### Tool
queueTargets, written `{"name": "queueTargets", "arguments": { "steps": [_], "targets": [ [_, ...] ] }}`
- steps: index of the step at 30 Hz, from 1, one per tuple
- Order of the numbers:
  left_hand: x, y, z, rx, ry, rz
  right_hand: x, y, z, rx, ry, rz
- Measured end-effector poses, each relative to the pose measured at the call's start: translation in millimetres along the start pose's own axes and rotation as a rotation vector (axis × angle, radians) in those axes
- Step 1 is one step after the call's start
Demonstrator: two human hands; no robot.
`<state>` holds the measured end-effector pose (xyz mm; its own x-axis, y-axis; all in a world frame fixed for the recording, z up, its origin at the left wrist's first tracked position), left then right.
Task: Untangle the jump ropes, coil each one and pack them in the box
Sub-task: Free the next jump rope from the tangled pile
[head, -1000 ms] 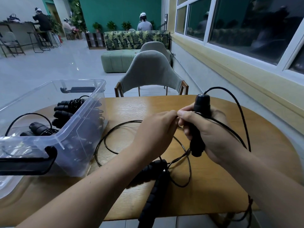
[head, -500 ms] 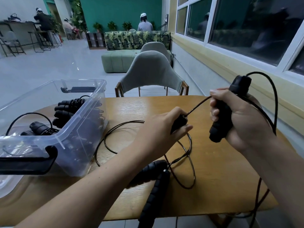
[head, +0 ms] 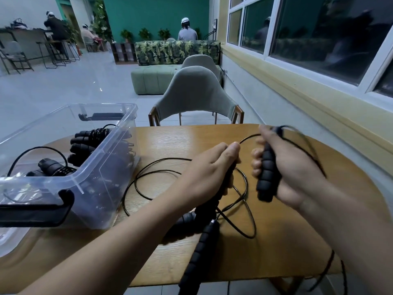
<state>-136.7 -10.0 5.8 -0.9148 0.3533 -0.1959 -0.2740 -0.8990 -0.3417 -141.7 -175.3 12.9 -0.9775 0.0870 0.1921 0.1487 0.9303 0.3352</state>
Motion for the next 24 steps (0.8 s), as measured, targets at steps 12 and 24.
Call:
{"name": "queueTargets", "arguments": {
  "steps": [12,24],
  "targets": [
    [3.2,5.0,-11.4,-0.32,-0.05,-0.187,-10.7,-7.9,-16.5,-0.079,-0.06,-0.079],
    [1.8,3.2,-10.9,-0.106,-0.1,-0.023,-17.5,-16.5,1.3,-0.019,0.1,-0.009]
  ]
}}
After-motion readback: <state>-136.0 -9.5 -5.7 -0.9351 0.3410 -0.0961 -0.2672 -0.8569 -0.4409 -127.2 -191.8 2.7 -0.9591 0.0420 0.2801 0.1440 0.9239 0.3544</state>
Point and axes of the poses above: each hand's wrist, its own x-axis away from the middle knuckle, its own y-axis out of the palm, z = x × y, the point moved 5 cm from there along -x, towards the middle knuckle, and after that the axes turned 2 degrees about y, right-handed, at the moved point
